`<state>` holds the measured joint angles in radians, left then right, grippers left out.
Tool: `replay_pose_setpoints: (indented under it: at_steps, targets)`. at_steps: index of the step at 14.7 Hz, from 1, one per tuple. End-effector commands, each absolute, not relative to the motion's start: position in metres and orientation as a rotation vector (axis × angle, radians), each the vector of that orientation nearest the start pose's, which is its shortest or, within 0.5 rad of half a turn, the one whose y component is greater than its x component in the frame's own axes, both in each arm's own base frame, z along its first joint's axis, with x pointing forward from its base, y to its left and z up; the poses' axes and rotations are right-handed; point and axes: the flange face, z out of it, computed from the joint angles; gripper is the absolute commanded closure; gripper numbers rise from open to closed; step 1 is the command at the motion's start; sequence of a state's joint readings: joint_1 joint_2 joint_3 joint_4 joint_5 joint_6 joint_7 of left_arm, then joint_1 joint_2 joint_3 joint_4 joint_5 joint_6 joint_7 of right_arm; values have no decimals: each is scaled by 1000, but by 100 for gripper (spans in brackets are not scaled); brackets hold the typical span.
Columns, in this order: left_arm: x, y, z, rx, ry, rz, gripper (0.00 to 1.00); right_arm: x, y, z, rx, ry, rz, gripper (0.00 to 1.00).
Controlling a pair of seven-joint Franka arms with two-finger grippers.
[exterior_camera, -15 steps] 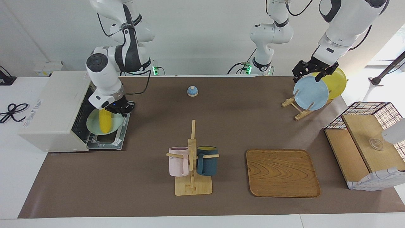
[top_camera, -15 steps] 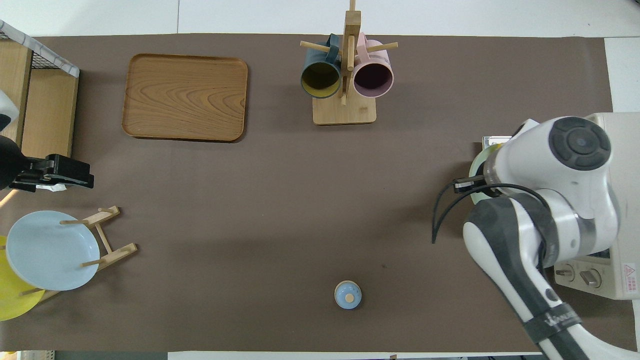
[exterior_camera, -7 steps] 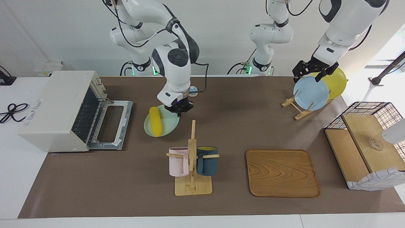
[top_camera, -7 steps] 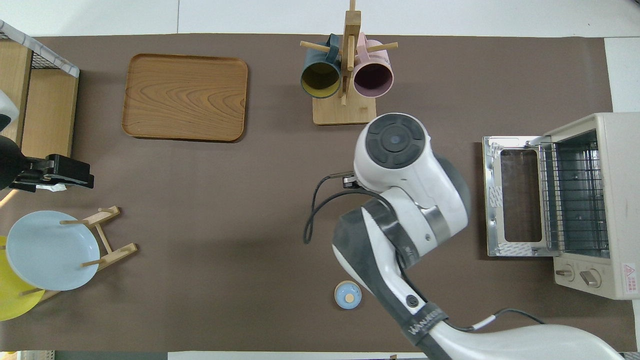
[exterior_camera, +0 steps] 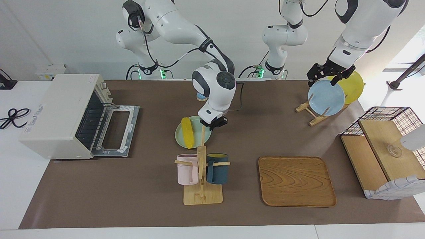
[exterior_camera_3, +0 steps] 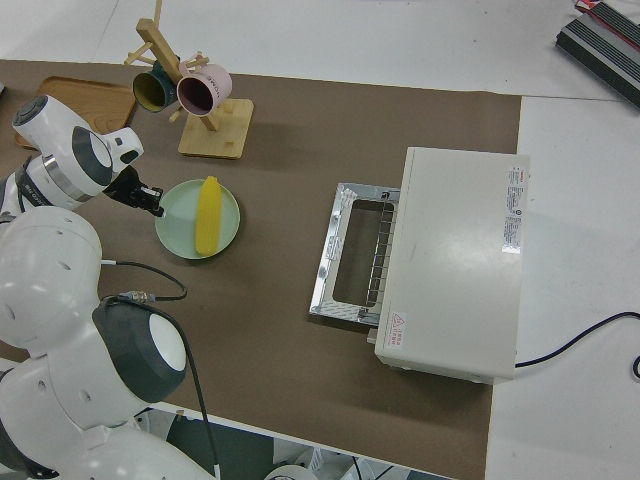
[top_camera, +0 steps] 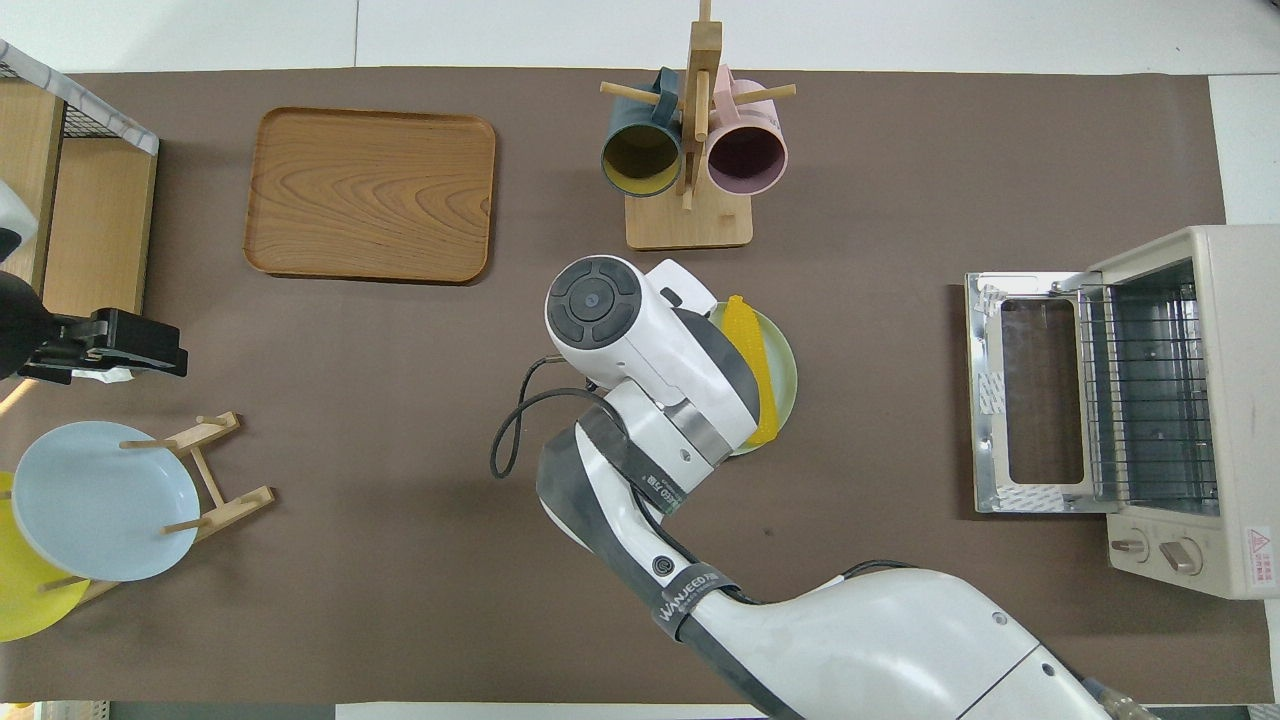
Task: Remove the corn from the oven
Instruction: 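Set the plate on the table while the left gripper reaches forward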
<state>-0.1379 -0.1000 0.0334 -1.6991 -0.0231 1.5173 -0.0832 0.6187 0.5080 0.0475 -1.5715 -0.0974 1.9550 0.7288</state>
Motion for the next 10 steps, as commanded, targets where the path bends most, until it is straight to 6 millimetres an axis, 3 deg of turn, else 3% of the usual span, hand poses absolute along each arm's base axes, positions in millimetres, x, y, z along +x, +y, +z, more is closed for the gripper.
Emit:
replay_pose_setpoints:
  at_steps: [1,3,4,8,10]
  targets:
    - [513,-52,617,-3144,32,127,0,529,428,345,-3216,114,63,100]
    - [513,-52,617,-3144,32,127,0,534,429,342,-3180,139,22,100]
    - [514,-48,617,-3145,20,120,0,535,427,338,-3171,148,18,83]
    - [516,-46,615,-3149,10,96,0,541,425,353,-3157,164,-1,64]
    - [517,-47,612,-3149,10,91,0,547,410,362,-3193,162,14,67]
